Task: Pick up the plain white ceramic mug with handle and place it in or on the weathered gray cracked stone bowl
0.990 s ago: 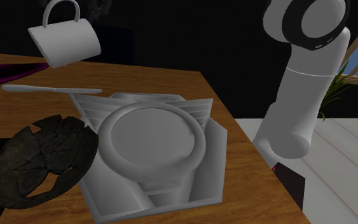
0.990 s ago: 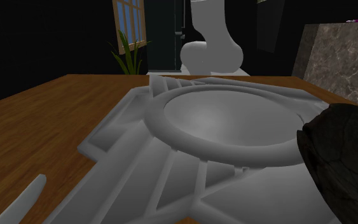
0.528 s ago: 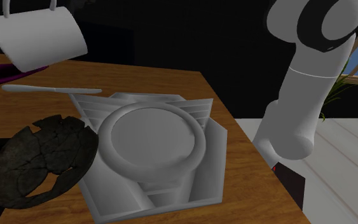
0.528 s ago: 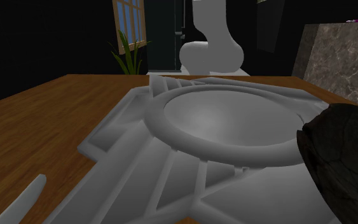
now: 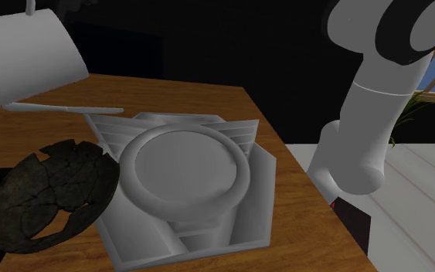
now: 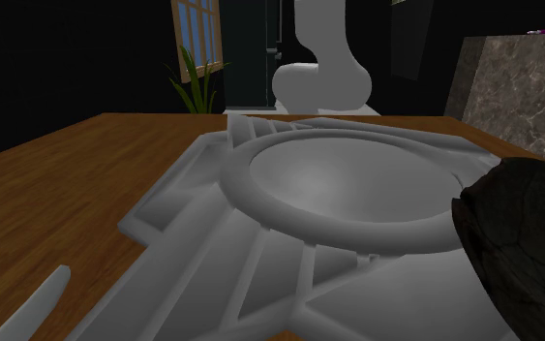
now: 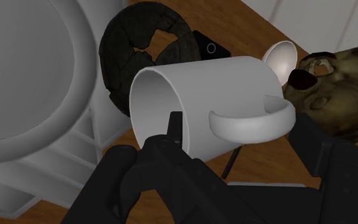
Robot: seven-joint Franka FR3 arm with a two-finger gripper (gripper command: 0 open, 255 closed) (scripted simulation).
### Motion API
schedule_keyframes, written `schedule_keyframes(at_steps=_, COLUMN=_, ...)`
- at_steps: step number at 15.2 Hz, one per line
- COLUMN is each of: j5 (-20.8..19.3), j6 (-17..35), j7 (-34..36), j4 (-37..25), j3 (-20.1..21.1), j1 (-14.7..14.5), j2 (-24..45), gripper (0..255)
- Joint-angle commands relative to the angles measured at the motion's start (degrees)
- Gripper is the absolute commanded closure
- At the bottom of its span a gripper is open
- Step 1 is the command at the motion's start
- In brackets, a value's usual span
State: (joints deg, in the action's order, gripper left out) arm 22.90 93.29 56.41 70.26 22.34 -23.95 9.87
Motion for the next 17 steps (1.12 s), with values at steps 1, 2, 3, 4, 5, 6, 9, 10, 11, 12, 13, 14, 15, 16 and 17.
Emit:
schedule_keyframes(at_steps=1, j5=0.4, j6=1.5, j7=-0.7, j4=2.6, j3=0.0, j1=0.2, j2=-1.0, gripper=255)
schedule_keyframes(at_steps=2, j5=0.7, j6=2.4, j7=-1.2, j4=3.9, j3=-0.1, j1=0.3, j2=-1.4, gripper=255)
schedule_keyframes(at_steps=3, j5=0.9, j6=3.2, j7=-1.6, j4=5.3, j3=-0.1, j1=0.4, j2=-1.9, gripper=255)
schedule_keyframes(at_steps=4, j5=1.1, j6=3.9, j7=-2.0, j4=6.5, j3=-0.1, j1=0.4, j2=-2.3, gripper=255)
schedule_keyframes(at_steps=5, j5=1.3, j6=4.7, j7=-2.5, j4=7.8, j3=-0.2, j1=0.5, j2=-2.6, gripper=255)
schedule_keyframes(at_steps=6, j5=1.5, j6=5.5, j7=-2.9, j4=9.0, j3=-0.2, j1=0.6, j2=-3.0, gripper=255)
schedule_keyframes(at_steps=9, j5=2.1, j6=7.7, j7=-4.1, j4=12.4, j3=-0.2, j1=0.7, j2=-3.9, gripper=255)
schedule_keyframes(at_steps=10, j5=2.3, j6=8.5, j7=-4.5, j4=13.4, j3=-0.3, j1=0.8, j2=-4.2, gripper=255)
schedule_keyframes(at_steps=11, j5=2.5, j6=9.2, j7=-4.9, j4=14.5, j3=-0.3, j1=0.8, j2=-4.4, gripper=255)
schedule_keyframes(at_steps=12, j5=2.6, j6=9.9, j7=-5.3, j4=15.5, j3=-0.3, j1=0.8, j2=-4.7, gripper=255)
schedule_keyframes(at_steps=13, j5=2.8, j6=10.6, j7=-5.6, j4=16.5, j3=-0.3, j1=0.9, j2=-4.9, gripper=255)
schedule_keyframes(at_steps=14, j5=3.0, j6=11.3, j7=-6.0, j4=17.5, j3=-0.3, j1=0.9, j2=-5.1, gripper=255)
schedule_keyframes(at_steps=15, j5=3.1, j6=12.0, j7=-6.4, j4=18.4, j3=-0.3, j1=0.9, j2=-5.2, gripper=255)
schedule_keyframes(at_steps=16, j5=3.3, j6=12.7, j7=-6.8, j4=19.4, j3=-0.3, j1=0.9, j2=-5.4, gripper=255)
schedule_keyframes(at_steps=17, j5=3.4, j6=13.4, j7=-7.1, j4=20.3, j3=-0.3, j1=0.9, j2=-5.5, gripper=255)
